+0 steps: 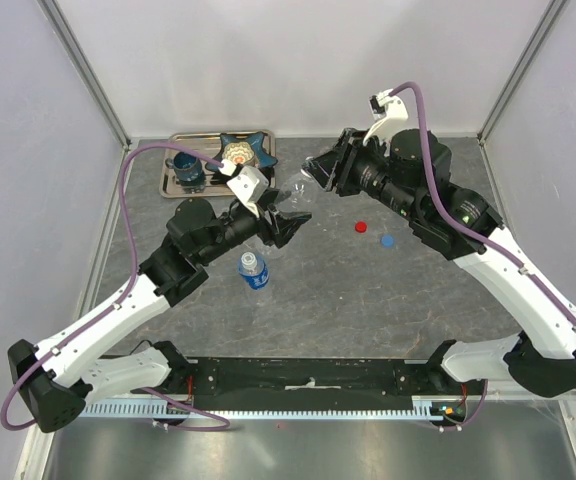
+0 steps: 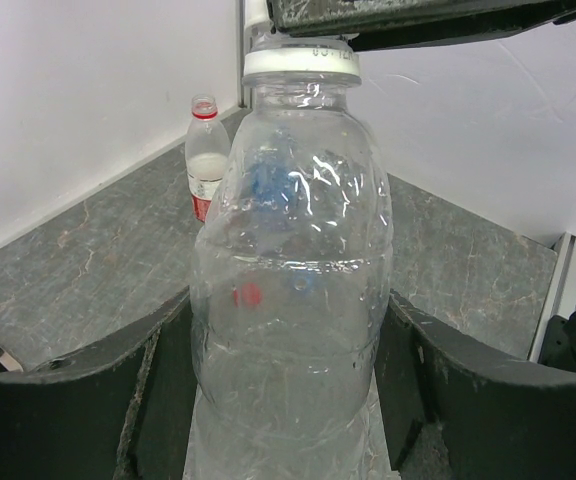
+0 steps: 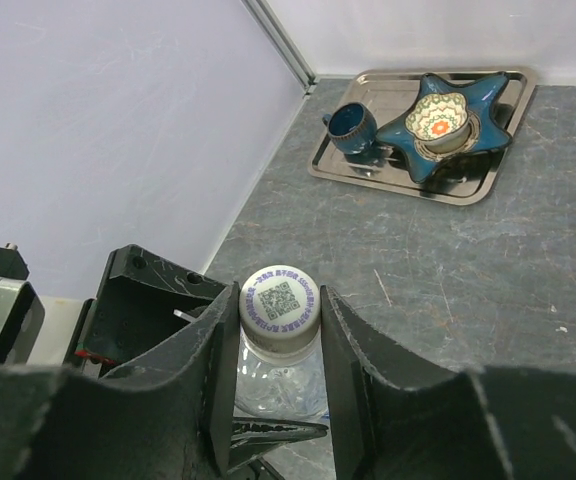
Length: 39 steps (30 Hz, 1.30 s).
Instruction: Unscrew the bottle caps
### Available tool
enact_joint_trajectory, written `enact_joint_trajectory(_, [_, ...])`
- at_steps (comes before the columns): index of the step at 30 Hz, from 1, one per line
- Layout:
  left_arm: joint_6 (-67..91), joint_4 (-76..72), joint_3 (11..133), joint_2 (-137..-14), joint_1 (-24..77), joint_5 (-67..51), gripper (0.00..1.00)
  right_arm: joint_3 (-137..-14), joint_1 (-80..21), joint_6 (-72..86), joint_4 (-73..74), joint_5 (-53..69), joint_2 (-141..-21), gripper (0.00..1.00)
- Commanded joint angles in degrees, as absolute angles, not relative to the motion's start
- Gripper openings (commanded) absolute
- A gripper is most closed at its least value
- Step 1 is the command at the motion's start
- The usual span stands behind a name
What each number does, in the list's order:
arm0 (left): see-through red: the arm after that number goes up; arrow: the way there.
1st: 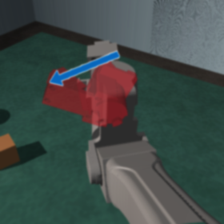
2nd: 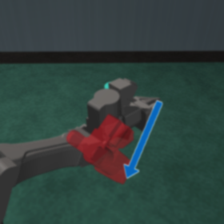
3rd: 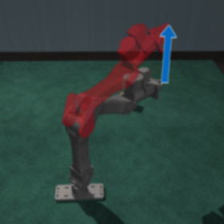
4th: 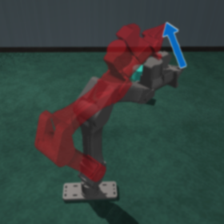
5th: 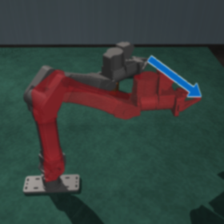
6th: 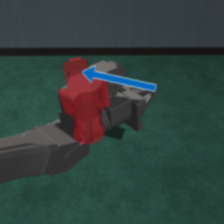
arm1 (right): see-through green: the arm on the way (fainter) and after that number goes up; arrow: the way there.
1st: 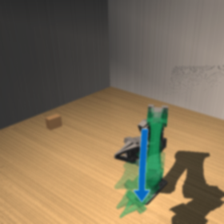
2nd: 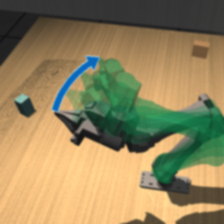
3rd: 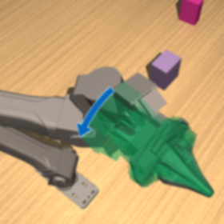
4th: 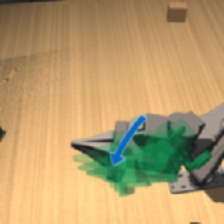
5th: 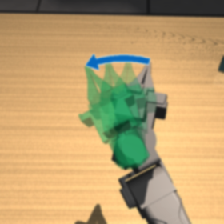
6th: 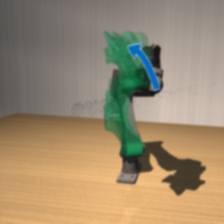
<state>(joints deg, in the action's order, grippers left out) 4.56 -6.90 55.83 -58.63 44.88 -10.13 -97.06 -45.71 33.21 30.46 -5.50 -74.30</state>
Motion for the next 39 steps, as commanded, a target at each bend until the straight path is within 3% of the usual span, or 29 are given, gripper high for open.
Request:
enact_joint_trajectory(1, [2.20, -8.97, 55.37, -57.39, 45.35, -9.67, 0.52, -96.59, -46.41, 32.70, 28.56, -5.98, -74.36, 0.35])
enact_joint_trajectory(3, [2.11, -9.05, 55.28, -57.22, 45.35, -9.58, 0.52, -95.98, -46.32, 32.35, 28.56, -6.59, -74.01, 0.27])
enact_joint_trajectory(4, [2.11, -9.05, 55.11, -56.96, 45.35, -9.49, 0.52, -95.80, -46.41, 32.26, 28.56, -6.77, -73.83, 0.15])
enact_joint_trajectory(6, [1.93, -9.32, 54.93, -56.69, 45.35, -10.10, 0.52, -95.10, -46.41, 31.12, 28.56, -6.86, -73.13, 0.03])
enact_joint_trajectory(7, [1.93, -9.40, 54.76, -56.34, 45.26, -10.54, 0.52, -94.84, -46.41, 30.50, 28.04, -6.59, -72.78, 0.00])
enact_joint_trajectory(11, [3.16, -9.93, 54.67, -55.37, 44.65, -17.20, 0.56, -93.51, -46.41, 25.94, 26.63, -5.10, -70.49, 0.00])
enact_joint_trajectory(14, [9.38, -10.28, 56.77, -57.03, 40.80, -33.34, 0.58, -94.48, -46.41, 20.76, 26.19, -0.01, -68.47, 0.00])
enact_joint_trajectory(17, [24.13, -19.13, 58.71, -61.50, 35.25, -61.07, 0.59, -98.24, -46.32, 15.66, 28.38, 9.73, -68.12, 0.00])
enact_joint_trajectory(20, [40.48, -35.73, 59.06, -65.55, 33.93, -71.07, 0.59, -100.46, -46.32, 12.14, 31.11, 17.29, -67.68, 0.00])
enact_joint_trajectory(31, [64.67, -64.75, 60.73, -71.80, 33.92, -79.19, 0.58, -95.98, -46.32, 4.66, 30.76, 39.97, -63.20, 0.00])
enact_joint_trajectory(39, [67.94, -68.46, 61.08, -72.95, 33.93, -79.63, 0.57, -92.73, -46.32, 0.79, 31.03, 51.39, -62.66, 0.00])
